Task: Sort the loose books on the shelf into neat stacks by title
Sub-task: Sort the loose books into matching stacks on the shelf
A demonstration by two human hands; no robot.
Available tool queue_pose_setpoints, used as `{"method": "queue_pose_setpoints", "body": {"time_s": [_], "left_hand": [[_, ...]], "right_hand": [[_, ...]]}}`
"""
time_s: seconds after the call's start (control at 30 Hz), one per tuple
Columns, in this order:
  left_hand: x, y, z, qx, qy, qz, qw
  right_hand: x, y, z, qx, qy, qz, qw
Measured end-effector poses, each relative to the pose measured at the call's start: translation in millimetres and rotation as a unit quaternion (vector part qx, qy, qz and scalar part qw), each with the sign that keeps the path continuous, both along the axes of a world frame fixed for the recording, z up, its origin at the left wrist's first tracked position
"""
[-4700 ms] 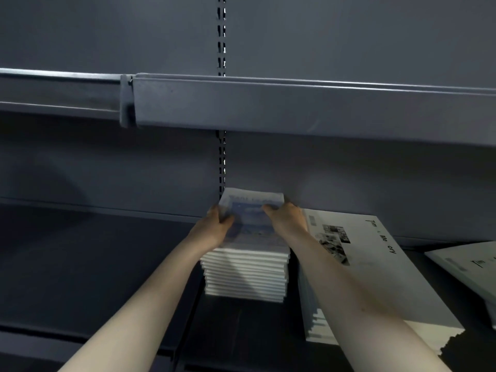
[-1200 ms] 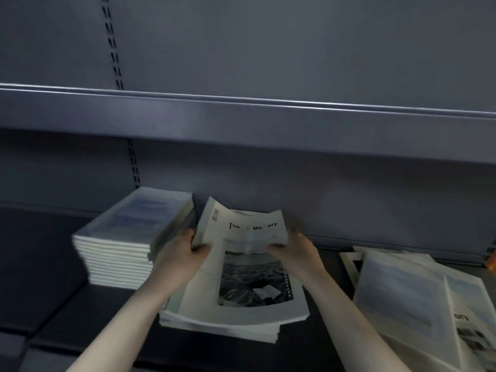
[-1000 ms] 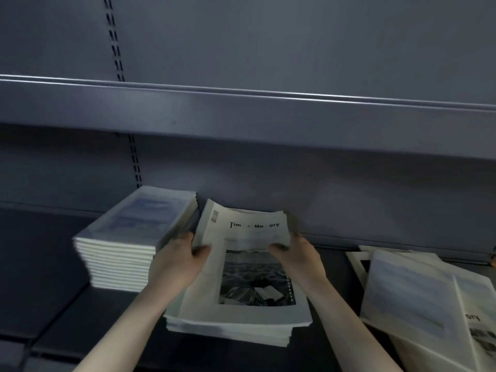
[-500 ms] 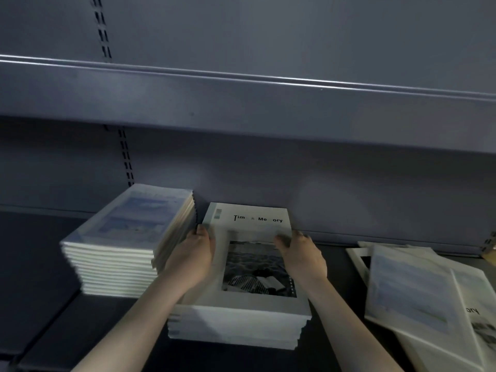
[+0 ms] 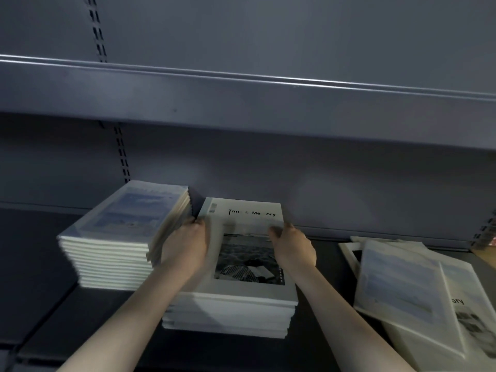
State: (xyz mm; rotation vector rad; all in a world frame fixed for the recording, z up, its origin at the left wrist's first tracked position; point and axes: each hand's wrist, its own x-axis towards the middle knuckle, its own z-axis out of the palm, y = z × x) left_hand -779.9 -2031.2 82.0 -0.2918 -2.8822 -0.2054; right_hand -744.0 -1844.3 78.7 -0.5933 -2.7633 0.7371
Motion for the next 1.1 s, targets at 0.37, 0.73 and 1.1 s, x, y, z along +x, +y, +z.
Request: {"method": "queue_pose_setpoints", "body": {"time_s": [0.37,0.73,1.1], "left_hand": [[56.4,48.5,16.6,-0.062,0.020,-0.032,0.997],[103.7,171.7,9.7,-0.048,0.002,-0.138,0.989],[119.6,260.8,-36.7,-0.053,-0.111,-0.171,0.978]], "right_hand": [[33.6,57.3,-5.1,0.221,-0.036,0.010,0.975],[98.0,171.1,-35.7,0.213,-0.123,-0.073,0.966],[138.8,235.0,-45.7,0.194,-0.117,-0.133,0.965]]}}
